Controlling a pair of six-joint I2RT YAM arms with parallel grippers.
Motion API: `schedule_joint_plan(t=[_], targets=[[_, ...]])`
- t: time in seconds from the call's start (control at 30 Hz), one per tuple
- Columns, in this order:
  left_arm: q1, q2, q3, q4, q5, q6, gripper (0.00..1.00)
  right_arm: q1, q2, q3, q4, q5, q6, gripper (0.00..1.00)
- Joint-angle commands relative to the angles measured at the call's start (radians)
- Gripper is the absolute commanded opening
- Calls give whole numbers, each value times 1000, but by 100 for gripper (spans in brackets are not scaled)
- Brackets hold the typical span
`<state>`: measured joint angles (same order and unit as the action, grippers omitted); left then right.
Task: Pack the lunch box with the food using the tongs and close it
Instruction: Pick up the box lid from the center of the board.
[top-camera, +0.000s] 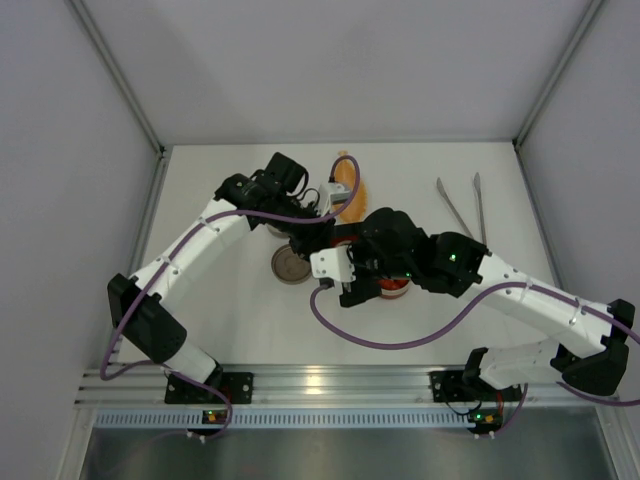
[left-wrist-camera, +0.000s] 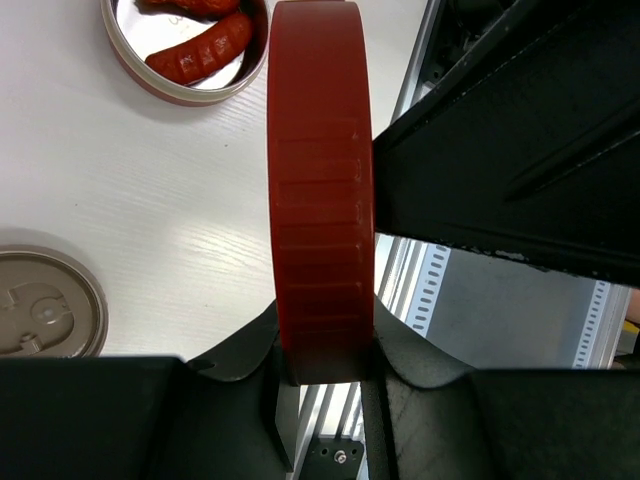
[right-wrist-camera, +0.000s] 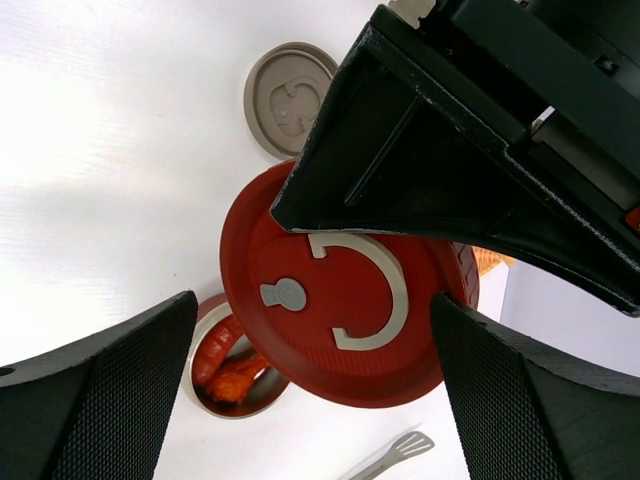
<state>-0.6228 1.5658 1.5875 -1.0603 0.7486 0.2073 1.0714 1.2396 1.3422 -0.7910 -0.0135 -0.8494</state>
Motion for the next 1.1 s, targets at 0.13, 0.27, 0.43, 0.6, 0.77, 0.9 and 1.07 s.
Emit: schedule_joint_plan(t=[0.13, 0.27, 0.43, 0.6, 0.77, 0.9, 1.07], targets=[[-15, -61, 78, -18, 28, 55, 0, 9, 9, 0, -59, -83, 7, 92], [-15, -61, 92, -26, 0, 73, 0, 9, 12, 12, -112, -126, 19, 84], [-15, -72, 94, -26, -29, 92, 0, 9, 9, 31, -145, -174, 23, 67], [-15, -75, 82, -4, -92, 116, 0, 9, -9, 100, -204, -261, 36, 52], [-15, -73, 80, 25, -103, 100, 0, 10, -34, 114, -244, -302, 33, 47], [-15, -73, 81, 42, -94, 89, 0, 12, -58, 86, -208, -258, 36, 56], [-15, -67, 69, 45, -60, 64, 0, 10, -114, 52, -58, -133, 56, 63]])
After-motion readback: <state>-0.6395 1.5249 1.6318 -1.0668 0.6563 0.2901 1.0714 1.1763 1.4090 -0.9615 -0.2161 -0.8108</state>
